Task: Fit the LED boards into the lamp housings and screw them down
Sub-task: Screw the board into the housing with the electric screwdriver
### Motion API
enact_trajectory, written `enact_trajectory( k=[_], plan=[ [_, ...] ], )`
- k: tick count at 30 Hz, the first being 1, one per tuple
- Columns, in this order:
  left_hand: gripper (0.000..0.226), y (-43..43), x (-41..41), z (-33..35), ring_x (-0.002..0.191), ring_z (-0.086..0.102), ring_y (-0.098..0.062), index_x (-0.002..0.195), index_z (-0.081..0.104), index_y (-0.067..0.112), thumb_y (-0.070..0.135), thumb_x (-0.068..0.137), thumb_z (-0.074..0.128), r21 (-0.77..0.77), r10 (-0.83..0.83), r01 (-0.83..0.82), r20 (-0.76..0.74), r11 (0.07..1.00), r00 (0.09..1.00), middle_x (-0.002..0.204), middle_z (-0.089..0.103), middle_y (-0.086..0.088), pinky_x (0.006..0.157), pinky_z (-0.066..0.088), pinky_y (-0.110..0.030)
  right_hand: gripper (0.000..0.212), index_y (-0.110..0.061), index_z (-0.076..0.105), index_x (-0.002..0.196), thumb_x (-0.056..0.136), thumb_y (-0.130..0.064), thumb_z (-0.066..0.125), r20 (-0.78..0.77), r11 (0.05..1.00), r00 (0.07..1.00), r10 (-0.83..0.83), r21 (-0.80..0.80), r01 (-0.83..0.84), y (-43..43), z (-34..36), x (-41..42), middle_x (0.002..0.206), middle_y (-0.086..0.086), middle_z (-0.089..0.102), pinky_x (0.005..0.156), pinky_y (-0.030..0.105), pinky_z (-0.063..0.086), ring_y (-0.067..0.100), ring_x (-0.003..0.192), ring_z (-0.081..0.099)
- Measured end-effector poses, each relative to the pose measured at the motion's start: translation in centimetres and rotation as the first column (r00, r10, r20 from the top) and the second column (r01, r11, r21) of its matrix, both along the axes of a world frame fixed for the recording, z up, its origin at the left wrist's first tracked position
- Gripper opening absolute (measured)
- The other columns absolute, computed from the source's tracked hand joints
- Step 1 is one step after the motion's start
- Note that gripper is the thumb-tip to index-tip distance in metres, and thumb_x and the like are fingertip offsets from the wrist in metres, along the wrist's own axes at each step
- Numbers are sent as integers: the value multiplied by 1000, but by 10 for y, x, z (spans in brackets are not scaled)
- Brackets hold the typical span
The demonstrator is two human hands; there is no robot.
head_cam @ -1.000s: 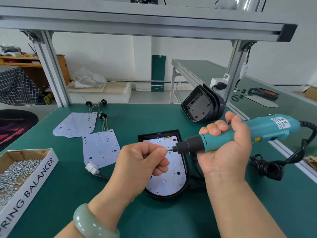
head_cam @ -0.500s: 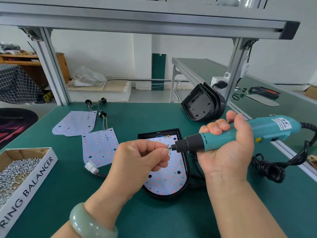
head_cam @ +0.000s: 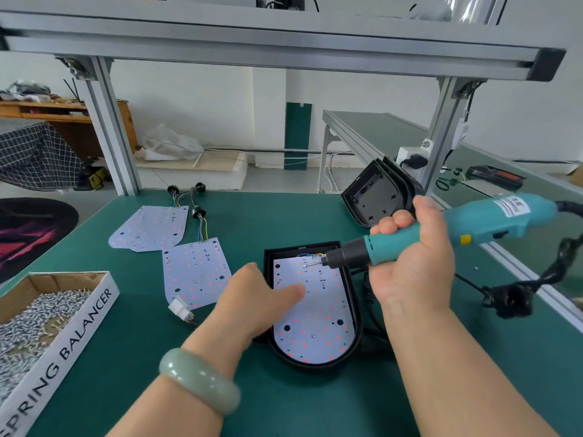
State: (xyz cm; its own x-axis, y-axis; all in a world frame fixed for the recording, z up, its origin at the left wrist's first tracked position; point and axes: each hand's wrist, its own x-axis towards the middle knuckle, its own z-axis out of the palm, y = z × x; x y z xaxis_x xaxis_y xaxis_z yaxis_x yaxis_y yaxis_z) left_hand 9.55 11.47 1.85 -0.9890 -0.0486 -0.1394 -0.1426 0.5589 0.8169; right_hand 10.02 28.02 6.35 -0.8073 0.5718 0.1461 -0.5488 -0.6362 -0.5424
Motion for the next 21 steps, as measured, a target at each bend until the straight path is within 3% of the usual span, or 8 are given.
enact_trajectory(
  k=[2,4,11,14,21],
  plan=[
    [40,3,-5,0,59,46,-21,76,60,5,39,63,77,-66,-47,48,21,997,999,68,58,-5,56,48,-37,16,-20,49,79,93,-14,56,-2,999,1000,16,52,-16,-6,0,-11,56,-5,45,53,22,42,12,47,43],
    [39,2,-7,2,54,38,-22,60,49,12,38,67,78,-137,-80,89,70,987,994,57,45,-1,48,32,-28,20,-20,52,75,91,-11,57,-1,995,1000,24,102,-23,-13,0,-21,56,-4,45,50,22,42,12,46,43],
    [33,3,-19,2,60,45,-21,69,56,13,41,71,74,-216,-141,166,128,962,982,66,51,-1,55,35,-25,14,-18,51,76,84,-12,61,37,943,998,46,328,-55,-27,-1,-45,51,-3,47,51,24,39,14,44,45],
    [43,3,-17,1,54,38,-20,62,43,15,43,71,74,-245,-124,148,112,958,986,60,40,1,49,29,-25,19,-16,51,77,90,-6,59,51,930,998,30,364,-46,-30,0,-50,49,-2,47,52,25,39,15,43,45],
    [45,2,-17,-2,52,37,-19,60,41,16,43,69,75,-202,-119,135,89,970,989,57,39,2,48,28,-25,13,-16,52,75,81,-12,63,61,905,997,52,420,-73,-37,-3,-55,49,-3,48,51,24,41,16,43,45]
  ],
)
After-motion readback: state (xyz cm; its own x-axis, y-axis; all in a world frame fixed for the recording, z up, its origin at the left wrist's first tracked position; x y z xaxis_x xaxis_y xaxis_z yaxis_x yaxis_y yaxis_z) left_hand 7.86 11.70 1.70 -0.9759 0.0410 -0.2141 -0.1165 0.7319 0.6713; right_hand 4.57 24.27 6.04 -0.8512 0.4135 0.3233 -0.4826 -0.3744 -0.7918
